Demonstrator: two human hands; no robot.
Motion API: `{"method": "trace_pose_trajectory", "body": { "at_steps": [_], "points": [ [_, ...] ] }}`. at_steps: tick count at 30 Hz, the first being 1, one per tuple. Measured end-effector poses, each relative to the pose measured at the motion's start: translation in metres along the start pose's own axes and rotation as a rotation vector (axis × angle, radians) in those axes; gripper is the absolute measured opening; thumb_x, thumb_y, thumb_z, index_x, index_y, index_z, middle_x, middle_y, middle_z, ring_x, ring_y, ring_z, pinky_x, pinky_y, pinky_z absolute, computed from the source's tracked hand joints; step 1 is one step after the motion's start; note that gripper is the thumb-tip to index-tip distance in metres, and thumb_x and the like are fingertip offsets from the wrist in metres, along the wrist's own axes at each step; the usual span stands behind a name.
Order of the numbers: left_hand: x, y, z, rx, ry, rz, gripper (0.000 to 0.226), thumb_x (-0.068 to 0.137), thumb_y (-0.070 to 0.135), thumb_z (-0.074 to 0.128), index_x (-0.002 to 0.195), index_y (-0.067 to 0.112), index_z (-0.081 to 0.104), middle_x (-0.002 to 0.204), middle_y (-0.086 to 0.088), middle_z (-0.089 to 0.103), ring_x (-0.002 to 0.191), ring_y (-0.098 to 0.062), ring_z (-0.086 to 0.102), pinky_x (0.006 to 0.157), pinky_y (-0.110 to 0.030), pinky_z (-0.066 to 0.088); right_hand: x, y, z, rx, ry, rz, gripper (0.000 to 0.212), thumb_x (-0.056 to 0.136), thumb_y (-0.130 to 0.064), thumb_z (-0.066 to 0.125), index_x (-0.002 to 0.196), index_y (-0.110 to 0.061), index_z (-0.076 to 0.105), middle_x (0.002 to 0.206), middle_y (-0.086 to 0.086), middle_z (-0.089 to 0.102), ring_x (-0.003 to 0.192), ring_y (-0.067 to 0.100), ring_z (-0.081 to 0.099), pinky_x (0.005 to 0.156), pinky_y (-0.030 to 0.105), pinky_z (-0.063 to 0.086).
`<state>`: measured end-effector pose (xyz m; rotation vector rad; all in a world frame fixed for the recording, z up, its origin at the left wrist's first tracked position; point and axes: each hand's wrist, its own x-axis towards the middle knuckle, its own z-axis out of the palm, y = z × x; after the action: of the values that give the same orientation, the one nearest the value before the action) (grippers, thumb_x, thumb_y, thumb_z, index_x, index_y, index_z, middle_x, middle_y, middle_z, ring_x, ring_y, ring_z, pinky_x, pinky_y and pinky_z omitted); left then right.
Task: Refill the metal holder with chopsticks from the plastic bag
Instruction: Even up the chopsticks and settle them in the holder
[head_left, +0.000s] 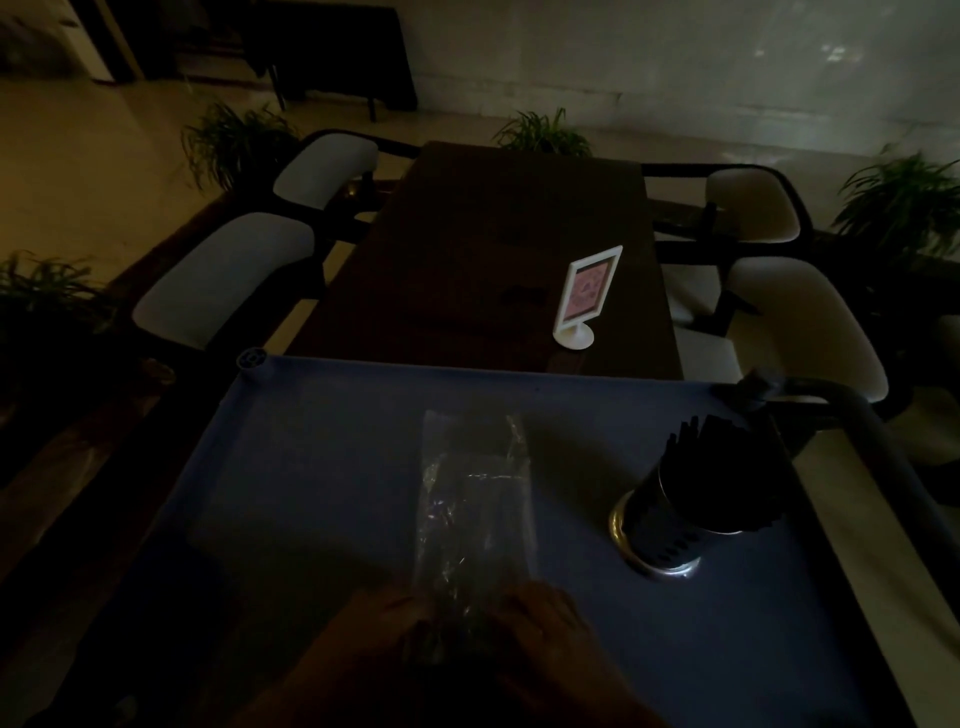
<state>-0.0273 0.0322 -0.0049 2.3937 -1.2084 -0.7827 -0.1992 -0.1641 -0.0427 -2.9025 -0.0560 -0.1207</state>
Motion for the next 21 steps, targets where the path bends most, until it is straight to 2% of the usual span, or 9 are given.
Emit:
{"method": "trace_pose_trajectory", "body": {
  "at_steps": [2,4,7,9,11,13,18,21],
  "points": [
    [0.005,0.004,-0.001,-0.011,-0.007,0.002,0.042,0.096,0.042,0.041,0.124,0.019,0.063,0.134,-0.002,0.058,0.121,-0.015,0.053,0.099,-0.014,0.034,0.006,0.002,0.005,0.031,0.056,0.02,0.055,0.074,-0.042,0.079,0.122,-0.018,0.068,0.123,0.008,0.069,0.111,0.027,0.068,0.087,0.04,0.059],
    [0.014,0.01,0.0,0.055,0.064,0.053,0.04,0.099,0.035,0.04,0.135,0.022,0.051,0.142,0.001,0.048,0.13,-0.013,0.043,0.096,-0.01,0.021,0.019,0.002,0.004,0.049,0.069,0.076,0.062,0.073,-0.035,0.082,0.128,-0.015,0.063,0.129,0.008,0.065,0.118,0.028,0.064,0.092,0.04,0.057],
    [0.039,0.02,0.008,0.147,0.121,0.084,0.051,0.099,0.034,0.045,0.147,0.022,0.034,0.157,-0.001,0.029,0.143,-0.017,0.026,0.113,-0.024,0.02,0.037,0.004,0.002,0.015,0.009,0.157,0.067,0.072,-0.035,0.082,0.131,-0.014,0.06,0.136,0.009,0.06,0.126,0.03,0.058,0.098,0.042,0.053],
    [0.051,0.017,0.016,0.257,0.023,0.043,0.072,0.094,0.045,0.05,0.154,0.021,0.016,0.164,-0.006,0.007,0.15,-0.025,0.007,0.121,-0.039,0.016,0.043,0.009,0.006,0.04,-0.06,0.195,0.067,0.083,-0.033,0.069,0.143,-0.011,0.048,0.151,0.013,0.044,0.14,0.035,0.04,0.111,0.044,0.04],
    [0.057,0.008,0.023,0.342,-0.066,-0.009,0.089,0.089,0.059,0.05,0.155,0.02,0.006,0.164,-0.013,-0.008,0.15,-0.032,-0.006,0.122,-0.047,0.01,0.044,0.015,0.011,0.081,-0.171,0.229,0.071,0.089,-0.031,0.058,0.151,-0.011,0.031,0.161,0.014,0.023,0.149,0.036,0.018,0.119,0.046,0.026],
    [0.059,0.001,0.028,0.375,-0.104,-0.041,0.099,0.083,0.069,0.049,0.155,0.02,0.004,0.163,-0.016,-0.013,0.149,-0.034,-0.011,0.121,-0.049,0.006,0.043,0.02,0.017,0.092,-0.216,0.247,0.074,0.089,-0.03,0.057,0.153,-0.01,0.025,0.163,0.014,0.014,0.151,0.036,0.009,0.121,0.046,0.017],
    [0.06,-0.004,0.029,0.404,-0.096,-0.042,0.104,0.076,0.078,0.046,0.155,0.025,0.005,0.164,-0.01,-0.012,0.15,-0.03,-0.011,0.119,-0.054,0.005,0.042,0.021,0.026,0.122,-0.204,0.291,0.076,0.09,-0.041,0.055,0.154,-0.015,0.023,0.164,0.009,0.011,0.152,0.031,0.005,0.122,0.039,0.002],
    [0.061,-0.002,0.027,0.415,-0.082,-0.053,0.103,0.075,0.079,0.047,0.155,0.026,0.008,0.164,-0.009,-0.008,0.15,-0.029,-0.007,0.118,-0.055,0.009,0.045,0.023,0.028,0.109,-0.231,0.299,0.077,0.089,-0.043,0.053,0.155,-0.018,0.02,0.165,0.006,0.009,0.152,0.027,0.004,0.123,0.039,0.008]
  ]
}}
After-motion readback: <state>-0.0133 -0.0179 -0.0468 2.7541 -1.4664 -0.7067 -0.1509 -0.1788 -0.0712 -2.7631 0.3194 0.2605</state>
